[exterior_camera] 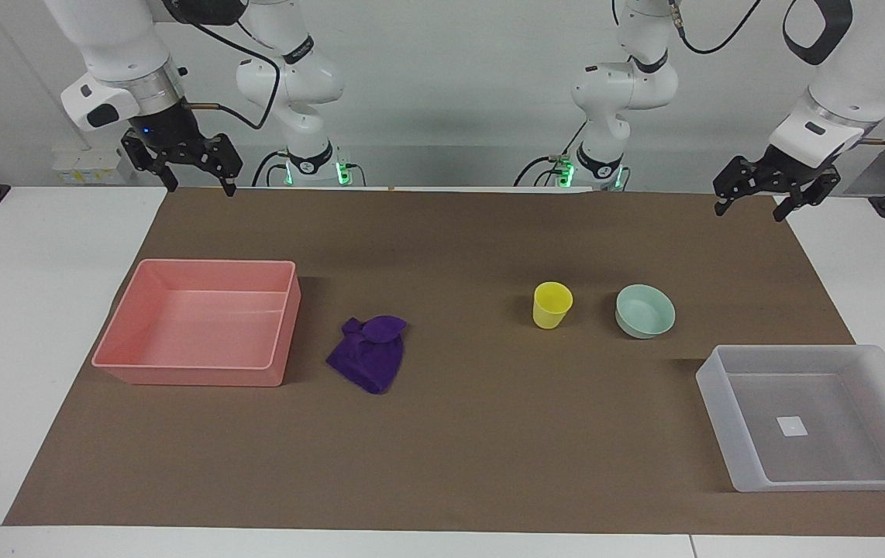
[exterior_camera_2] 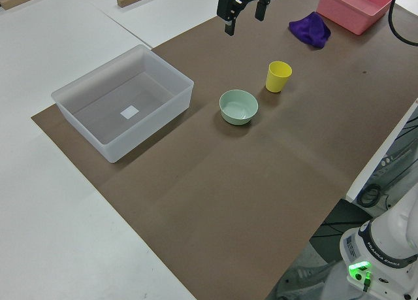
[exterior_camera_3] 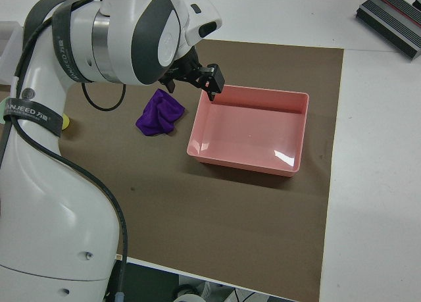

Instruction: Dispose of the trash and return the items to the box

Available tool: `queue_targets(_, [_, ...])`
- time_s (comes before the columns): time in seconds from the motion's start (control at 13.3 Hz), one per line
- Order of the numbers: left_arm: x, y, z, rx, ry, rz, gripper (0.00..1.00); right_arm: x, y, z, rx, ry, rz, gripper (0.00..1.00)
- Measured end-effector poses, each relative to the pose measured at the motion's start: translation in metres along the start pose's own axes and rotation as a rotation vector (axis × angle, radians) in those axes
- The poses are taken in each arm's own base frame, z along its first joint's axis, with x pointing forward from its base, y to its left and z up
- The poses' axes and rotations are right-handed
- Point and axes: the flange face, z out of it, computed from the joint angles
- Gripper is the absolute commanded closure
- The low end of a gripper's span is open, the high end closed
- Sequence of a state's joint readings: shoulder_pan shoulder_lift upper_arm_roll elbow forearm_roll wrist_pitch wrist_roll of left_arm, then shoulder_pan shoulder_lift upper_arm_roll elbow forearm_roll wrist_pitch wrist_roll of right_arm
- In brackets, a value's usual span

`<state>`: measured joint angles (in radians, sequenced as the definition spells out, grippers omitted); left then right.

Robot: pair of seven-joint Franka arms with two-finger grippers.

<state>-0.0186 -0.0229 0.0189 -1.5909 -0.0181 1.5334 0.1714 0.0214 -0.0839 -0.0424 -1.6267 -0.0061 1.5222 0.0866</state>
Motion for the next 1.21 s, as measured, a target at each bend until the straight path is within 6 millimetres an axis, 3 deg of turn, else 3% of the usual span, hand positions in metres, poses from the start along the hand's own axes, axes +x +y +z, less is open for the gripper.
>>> queue_targets(1.21, [0.003,0.01,-0.003,0.005,0.024,0.019,0.0,0.002,-0.002,0.003,0.002,0.016,-0.002,0.0])
